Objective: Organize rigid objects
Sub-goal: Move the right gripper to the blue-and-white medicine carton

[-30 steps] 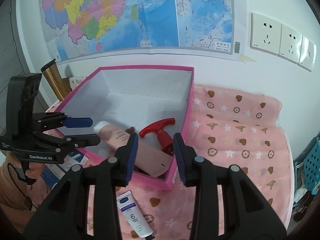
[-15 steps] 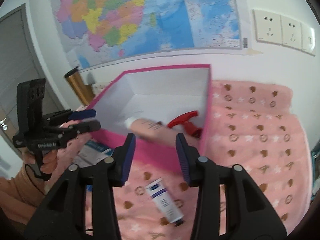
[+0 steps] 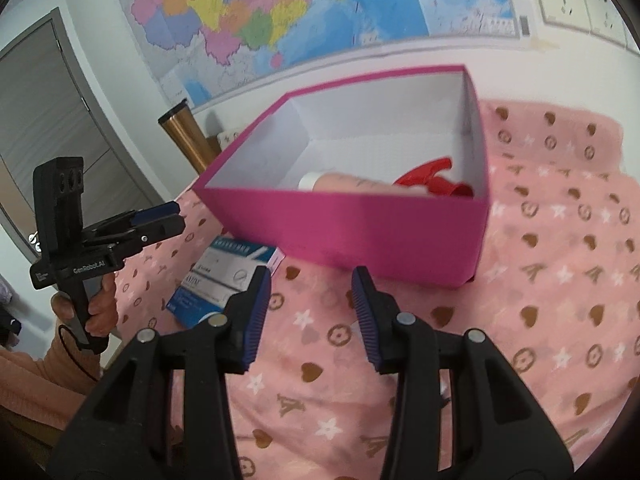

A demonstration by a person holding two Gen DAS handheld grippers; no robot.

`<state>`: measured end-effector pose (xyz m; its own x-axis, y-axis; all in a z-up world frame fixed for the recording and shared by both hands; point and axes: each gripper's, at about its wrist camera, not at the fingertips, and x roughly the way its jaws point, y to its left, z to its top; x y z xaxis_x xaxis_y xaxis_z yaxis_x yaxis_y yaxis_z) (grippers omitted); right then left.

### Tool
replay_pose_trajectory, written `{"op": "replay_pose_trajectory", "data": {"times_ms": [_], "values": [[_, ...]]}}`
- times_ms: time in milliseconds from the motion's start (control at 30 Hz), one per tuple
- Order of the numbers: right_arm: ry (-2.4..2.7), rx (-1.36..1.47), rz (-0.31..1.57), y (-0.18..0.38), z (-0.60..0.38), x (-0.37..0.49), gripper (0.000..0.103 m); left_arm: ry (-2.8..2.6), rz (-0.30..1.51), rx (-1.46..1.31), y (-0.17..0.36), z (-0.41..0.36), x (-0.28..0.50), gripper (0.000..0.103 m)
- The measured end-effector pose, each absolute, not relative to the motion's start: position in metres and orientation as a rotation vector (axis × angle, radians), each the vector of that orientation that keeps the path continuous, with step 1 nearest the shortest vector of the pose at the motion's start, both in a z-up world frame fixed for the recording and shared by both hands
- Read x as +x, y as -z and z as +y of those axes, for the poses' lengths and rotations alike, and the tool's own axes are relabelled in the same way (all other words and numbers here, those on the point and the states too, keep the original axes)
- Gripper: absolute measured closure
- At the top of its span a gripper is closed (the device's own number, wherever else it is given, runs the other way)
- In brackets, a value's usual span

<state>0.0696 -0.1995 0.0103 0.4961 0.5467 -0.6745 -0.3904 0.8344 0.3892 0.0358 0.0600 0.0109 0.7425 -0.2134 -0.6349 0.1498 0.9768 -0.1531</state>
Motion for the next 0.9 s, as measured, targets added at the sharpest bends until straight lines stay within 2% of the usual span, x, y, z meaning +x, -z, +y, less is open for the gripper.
{"op": "replay_pose_trajectory", "data": {"times_ms": [900], "values": [[-0.74, 0.22, 1.077, 0.056, -0.102, 0.112, 0.059, 0.133, 0.905, -0.237, 0.056, 0.102, 0.042, 0.039]]}}
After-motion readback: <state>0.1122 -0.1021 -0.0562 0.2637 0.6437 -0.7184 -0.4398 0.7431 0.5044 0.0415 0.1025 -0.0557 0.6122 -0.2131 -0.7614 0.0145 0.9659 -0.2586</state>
